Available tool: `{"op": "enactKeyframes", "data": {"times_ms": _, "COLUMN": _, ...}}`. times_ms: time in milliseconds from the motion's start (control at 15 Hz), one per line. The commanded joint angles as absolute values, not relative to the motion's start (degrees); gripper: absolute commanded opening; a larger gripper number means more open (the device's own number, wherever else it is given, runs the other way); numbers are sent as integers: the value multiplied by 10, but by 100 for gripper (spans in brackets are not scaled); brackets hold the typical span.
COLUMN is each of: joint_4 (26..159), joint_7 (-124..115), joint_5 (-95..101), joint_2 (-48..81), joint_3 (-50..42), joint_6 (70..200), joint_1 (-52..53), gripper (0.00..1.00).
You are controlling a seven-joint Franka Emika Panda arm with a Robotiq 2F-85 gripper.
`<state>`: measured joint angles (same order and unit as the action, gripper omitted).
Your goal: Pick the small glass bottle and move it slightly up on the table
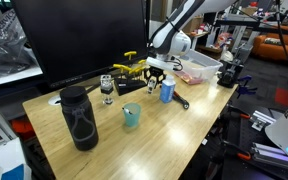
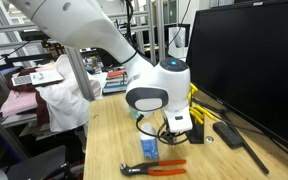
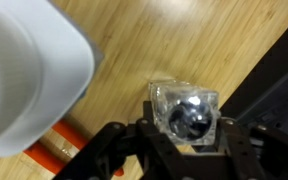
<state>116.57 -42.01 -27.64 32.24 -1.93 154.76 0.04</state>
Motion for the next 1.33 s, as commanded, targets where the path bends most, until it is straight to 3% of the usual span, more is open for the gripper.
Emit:
{"op": "enactKeyframes", "data": {"times_ms": 0, "joint_4": 1163, "joint_7": -397, "joint_5": -303, "joint_2": 315, "joint_3": 8, "joint_6": 1536, "joint_1": -24, "gripper": 81}}
{"op": "enactKeyframes", "data": {"times_ms": 133, "joint_4": 1164, "joint_7": -393, "joint_5": -308, "joint_2": 313, "joint_3": 12, "joint_6": 1544, "joint_1": -25, "gripper": 95}}
{"op": "enactKeyframes", "data": {"times_ms": 200, "joint_4": 1163, "joint_7": -413, "joint_5": -290, "joint_2": 320, "joint_3": -4, "joint_6": 1547, "joint_1": -8, "gripper": 78}}
{"op": "enactKeyframes", "data": {"times_ms": 400, "joint_4": 1163, "joint_7": -412, "joint_5": -291, "joint_2": 319, "joint_3": -3, "joint_6": 1547, "joint_1": -8, "gripper": 96}}
{"op": "enactKeyframes", "data": {"times_ms": 1267, "joint_4": 1252, "joint_7": -416, "joint_5": -232, "joint_2": 216, "joint_3": -27, "joint_6": 1582, "joint_1": 35, "gripper": 100}}
